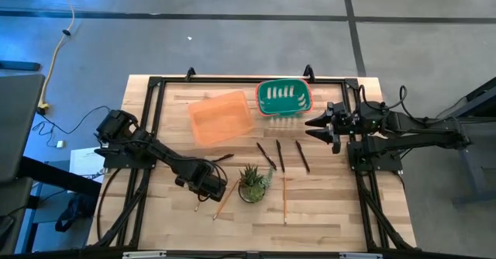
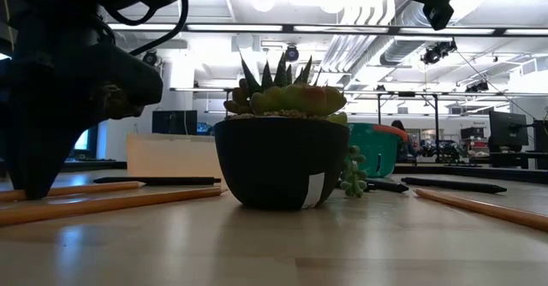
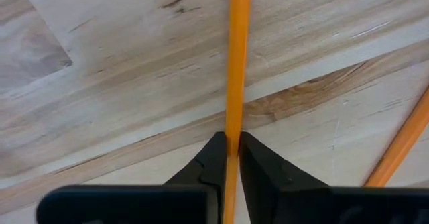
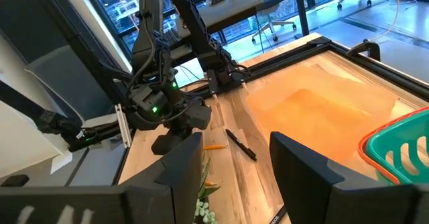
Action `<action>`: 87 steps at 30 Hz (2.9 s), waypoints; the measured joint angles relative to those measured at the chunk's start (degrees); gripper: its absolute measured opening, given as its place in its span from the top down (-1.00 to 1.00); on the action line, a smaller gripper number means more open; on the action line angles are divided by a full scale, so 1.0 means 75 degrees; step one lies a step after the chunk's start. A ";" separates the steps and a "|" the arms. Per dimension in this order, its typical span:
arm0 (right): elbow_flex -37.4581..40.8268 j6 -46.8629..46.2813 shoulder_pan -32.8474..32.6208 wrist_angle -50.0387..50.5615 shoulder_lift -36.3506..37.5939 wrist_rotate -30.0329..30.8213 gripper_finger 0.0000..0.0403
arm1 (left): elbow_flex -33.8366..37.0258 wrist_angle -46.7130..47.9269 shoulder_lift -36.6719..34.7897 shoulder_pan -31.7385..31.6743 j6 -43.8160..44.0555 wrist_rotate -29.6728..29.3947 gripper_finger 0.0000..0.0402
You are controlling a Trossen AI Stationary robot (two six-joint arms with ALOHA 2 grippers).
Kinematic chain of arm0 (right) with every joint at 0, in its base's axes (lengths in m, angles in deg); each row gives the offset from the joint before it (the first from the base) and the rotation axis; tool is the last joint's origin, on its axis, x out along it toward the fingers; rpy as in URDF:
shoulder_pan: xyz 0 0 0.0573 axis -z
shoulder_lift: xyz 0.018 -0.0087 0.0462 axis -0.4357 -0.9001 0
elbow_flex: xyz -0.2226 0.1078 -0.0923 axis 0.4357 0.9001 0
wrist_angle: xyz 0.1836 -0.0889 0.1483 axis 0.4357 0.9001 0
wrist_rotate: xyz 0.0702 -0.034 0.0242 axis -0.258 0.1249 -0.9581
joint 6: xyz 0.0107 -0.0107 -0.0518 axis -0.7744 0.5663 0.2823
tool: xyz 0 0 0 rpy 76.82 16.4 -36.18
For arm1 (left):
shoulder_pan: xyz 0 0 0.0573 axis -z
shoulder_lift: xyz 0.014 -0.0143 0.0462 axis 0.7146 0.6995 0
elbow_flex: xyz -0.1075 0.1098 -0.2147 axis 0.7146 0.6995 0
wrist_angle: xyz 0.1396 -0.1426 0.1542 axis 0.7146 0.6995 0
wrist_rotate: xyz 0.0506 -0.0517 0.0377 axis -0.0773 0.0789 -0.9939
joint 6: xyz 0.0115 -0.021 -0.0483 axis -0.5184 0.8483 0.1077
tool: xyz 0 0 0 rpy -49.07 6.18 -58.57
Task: Sort pens & pencils
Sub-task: Put the orange pencil into the orange bin
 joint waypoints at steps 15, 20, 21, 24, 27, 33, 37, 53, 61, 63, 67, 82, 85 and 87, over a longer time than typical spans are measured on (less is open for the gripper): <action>0.0000 -0.0093 0.0000 0.0001 0.0000 0.0000 0.18 | -0.0006 0.0165 -0.0003 0.0000 -0.0002 -0.0022 0.92; 0.0000 -0.0091 0.0003 0.0002 0.0000 0.0000 0.18 | -0.0006 0.0368 -0.0003 -0.0003 0.0000 -0.0079 0.96; 0.0000 -0.0091 0.0000 0.0002 0.0000 0.0000 0.18 | -0.0006 0.0455 -0.0006 -0.0003 0.0000 -0.0095 0.96; 0.0000 -0.0091 0.0001 0.0003 0.0000 0.0000 0.18 | -0.0003 0.0655 -0.0012 -0.0003 0.0001 -0.0101 0.95; 0.0000 -0.0087 0.0000 0.0060 0.0002 0.0000 0.18 | 0.0000 0.0727 -0.0012 -0.0003 0.0000 -0.0097 0.94; 0.0000 -0.0094 0.0003 0.0069 0.0000 0.0000 0.18 | 0.0003 0.0727 -0.0009 -0.0003 -0.0002 -0.0151 0.93; 0.0000 -0.0147 0.0003 0.0069 0.0000 0.0000 0.18 | 0.0003 0.0717 -0.0009 -0.0003 -0.0058 -0.0169 0.94; 0.0000 -0.0149 0.0000 0.0063 0.0003 0.0000 0.18 | -0.0286 0.0962 0.0029 -0.0003 -0.0315 -0.0400 0.99; 0.0000 -0.0149 0.0000 0.0080 0.0000 0.0000 0.18 | -0.0294 0.0934 0.0020 -0.0003 -0.0314 -0.0331 0.99; 0.0000 -0.0150 0.0000 0.0080 0.0003 0.0000 0.18 | -0.0294 0.0919 0.0017 -0.0003 -0.0314 -0.0331 1.00; 0.0000 -0.0123 0.0000 0.0081 0.0002 0.0000 0.18 | -0.0296 0.0850 0.0015 -0.0003 -0.0295 -0.0379 1.00; 0.0000 -0.0007 0.0000 0.0087 0.0002 0.0000 0.18 | -0.0335 0.0482 0.0258 -0.0006 -0.0437 -0.0273 0.93; 0.0000 -0.0002 0.0002 0.0089 0.0003 0.0000 0.18 | -0.0329 0.0451 0.0283 -0.0003 -0.0435 -0.0288 0.84; 0.0000 0.0036 0.0000 0.0089 0.0003 0.0000 0.18 | -0.0320 0.0432 0.0280 -0.0003 -0.0456 -0.0288 0.76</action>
